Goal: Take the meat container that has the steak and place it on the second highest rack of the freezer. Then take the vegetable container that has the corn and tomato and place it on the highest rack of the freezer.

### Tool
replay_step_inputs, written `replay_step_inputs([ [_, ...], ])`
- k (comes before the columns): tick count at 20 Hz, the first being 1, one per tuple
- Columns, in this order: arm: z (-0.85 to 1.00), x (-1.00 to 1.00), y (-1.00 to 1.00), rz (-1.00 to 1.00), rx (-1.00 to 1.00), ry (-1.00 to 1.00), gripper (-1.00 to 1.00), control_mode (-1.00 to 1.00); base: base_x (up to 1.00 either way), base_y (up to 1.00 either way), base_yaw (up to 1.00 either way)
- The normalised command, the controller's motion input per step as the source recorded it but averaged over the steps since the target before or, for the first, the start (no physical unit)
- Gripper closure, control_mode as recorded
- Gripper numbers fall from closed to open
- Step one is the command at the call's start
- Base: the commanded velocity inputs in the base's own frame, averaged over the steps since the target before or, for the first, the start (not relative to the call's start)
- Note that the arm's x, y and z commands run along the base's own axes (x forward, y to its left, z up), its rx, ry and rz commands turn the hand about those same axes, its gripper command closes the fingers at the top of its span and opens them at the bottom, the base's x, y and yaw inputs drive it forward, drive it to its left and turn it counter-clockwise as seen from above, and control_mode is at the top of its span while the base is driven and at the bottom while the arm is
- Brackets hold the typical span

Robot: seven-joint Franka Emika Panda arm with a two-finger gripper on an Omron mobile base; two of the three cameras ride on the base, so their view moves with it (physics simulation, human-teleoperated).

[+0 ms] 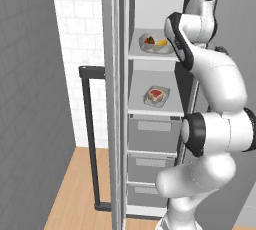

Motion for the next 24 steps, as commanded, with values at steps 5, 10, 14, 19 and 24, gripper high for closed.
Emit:
replay_step_inputs([
  [5,0.03,-1.0,0.0,0.11,-0.01,-0.08,-1.0,-1.0,0.0,0.0,0.0],
  [10,-0.27,-0.94,0.04,0.18,-0.07,0.0,-1.0,-1.0,0.0,0.0,0.0],
  [14,-0.52,-0.9,0.0,0.18,-0.01,0.0,-1.0,-1.0,0.0,0.0,0.0],
  [19,-0.08,-0.86,0.0,0.17,-0.02,-0.05,-1.0,-1.0,0.0,0.0,0.0],
  [24,0.08,-0.78,0.01,0.17,-0.12,0.0,-1.0,-1.0,0.0,0.0,0.0],
])
